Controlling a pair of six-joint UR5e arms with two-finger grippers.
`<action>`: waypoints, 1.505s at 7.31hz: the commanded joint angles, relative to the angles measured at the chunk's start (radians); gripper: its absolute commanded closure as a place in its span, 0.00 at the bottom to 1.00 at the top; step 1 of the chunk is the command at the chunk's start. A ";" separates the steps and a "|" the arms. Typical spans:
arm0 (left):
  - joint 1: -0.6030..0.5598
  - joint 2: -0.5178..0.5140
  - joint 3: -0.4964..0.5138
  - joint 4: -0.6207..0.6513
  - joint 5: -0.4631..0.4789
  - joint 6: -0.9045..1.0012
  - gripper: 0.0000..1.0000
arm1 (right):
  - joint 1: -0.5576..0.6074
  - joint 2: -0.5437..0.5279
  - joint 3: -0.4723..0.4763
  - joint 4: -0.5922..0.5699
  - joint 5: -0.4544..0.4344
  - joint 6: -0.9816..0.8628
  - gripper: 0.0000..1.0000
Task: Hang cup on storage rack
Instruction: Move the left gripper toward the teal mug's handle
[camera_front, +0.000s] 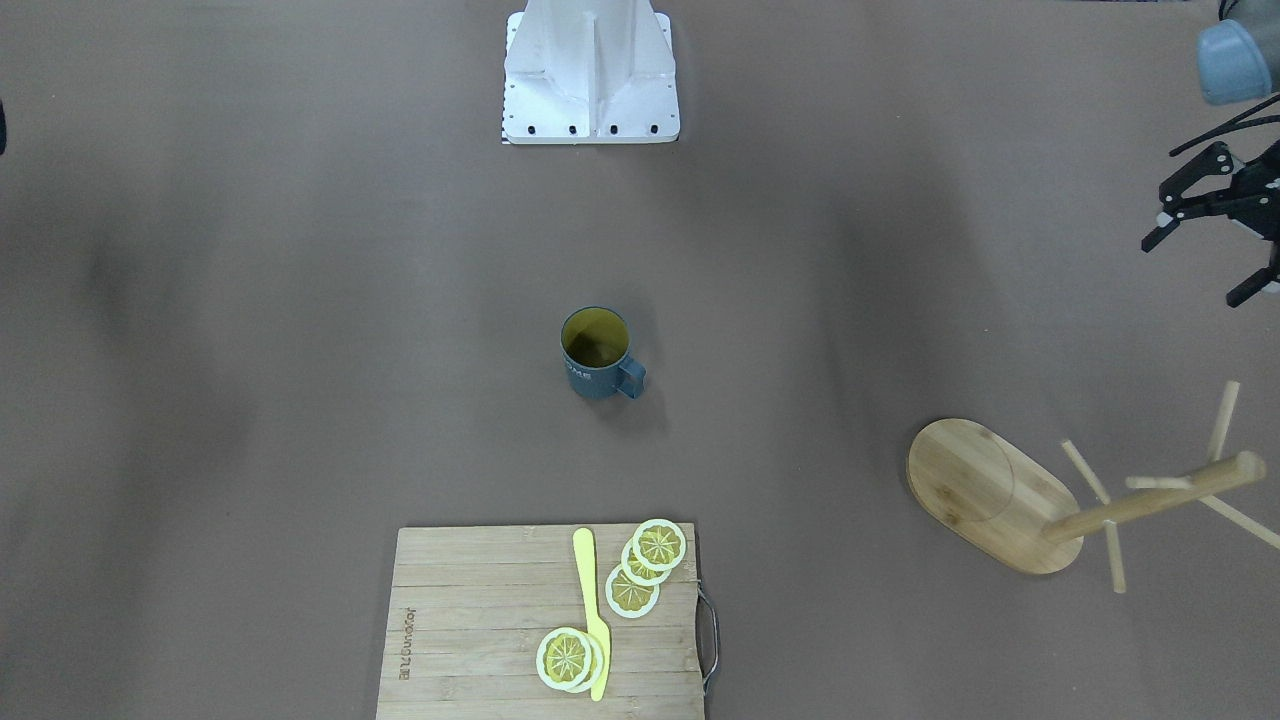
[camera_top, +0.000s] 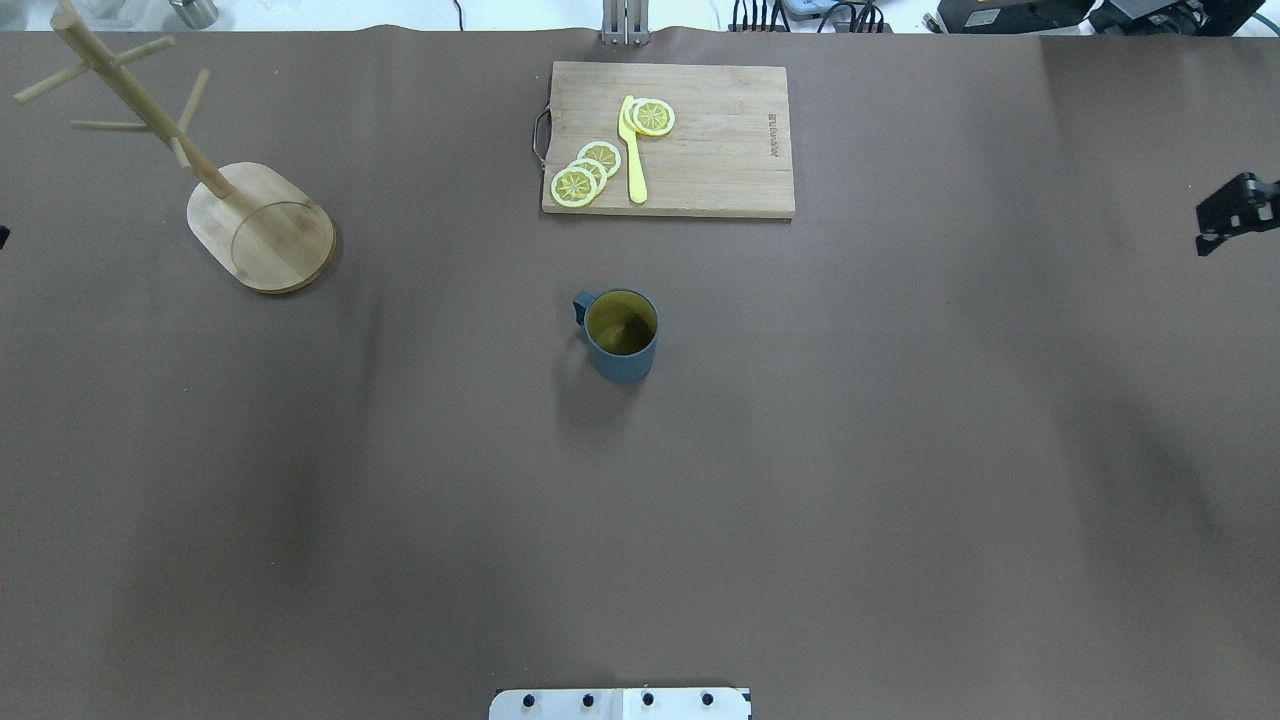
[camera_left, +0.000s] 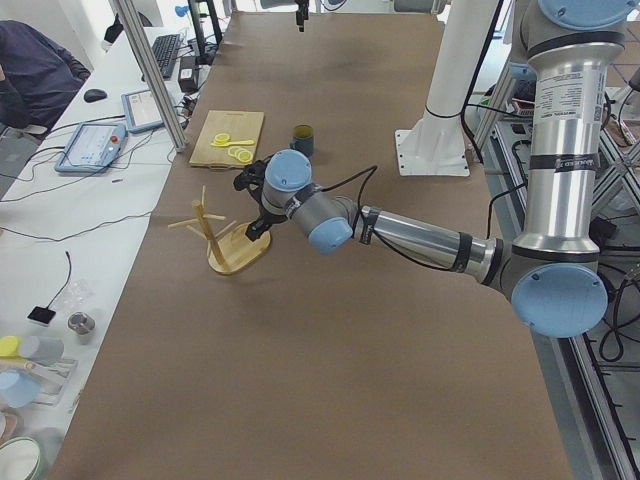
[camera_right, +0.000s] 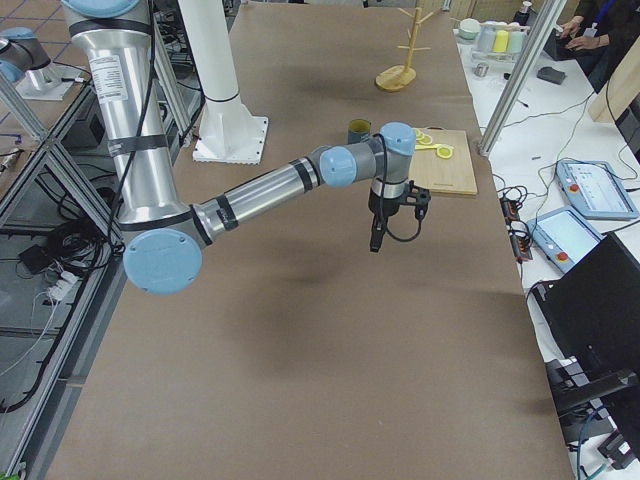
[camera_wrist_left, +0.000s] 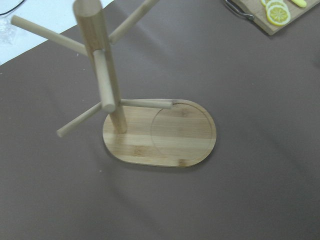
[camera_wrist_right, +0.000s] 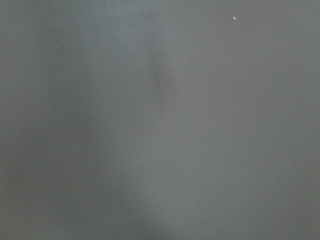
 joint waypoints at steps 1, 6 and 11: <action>0.133 -0.029 0.002 -0.047 0.011 -0.061 0.01 | 0.111 -0.132 -0.011 0.056 0.028 -0.211 0.00; 0.441 -0.313 0.221 -0.212 0.274 -0.147 0.02 | 0.294 -0.228 -0.086 0.058 0.052 -0.468 0.00; 0.635 -0.450 0.326 -0.310 0.487 -0.236 0.02 | 0.303 -0.239 -0.086 0.063 0.052 -0.460 0.00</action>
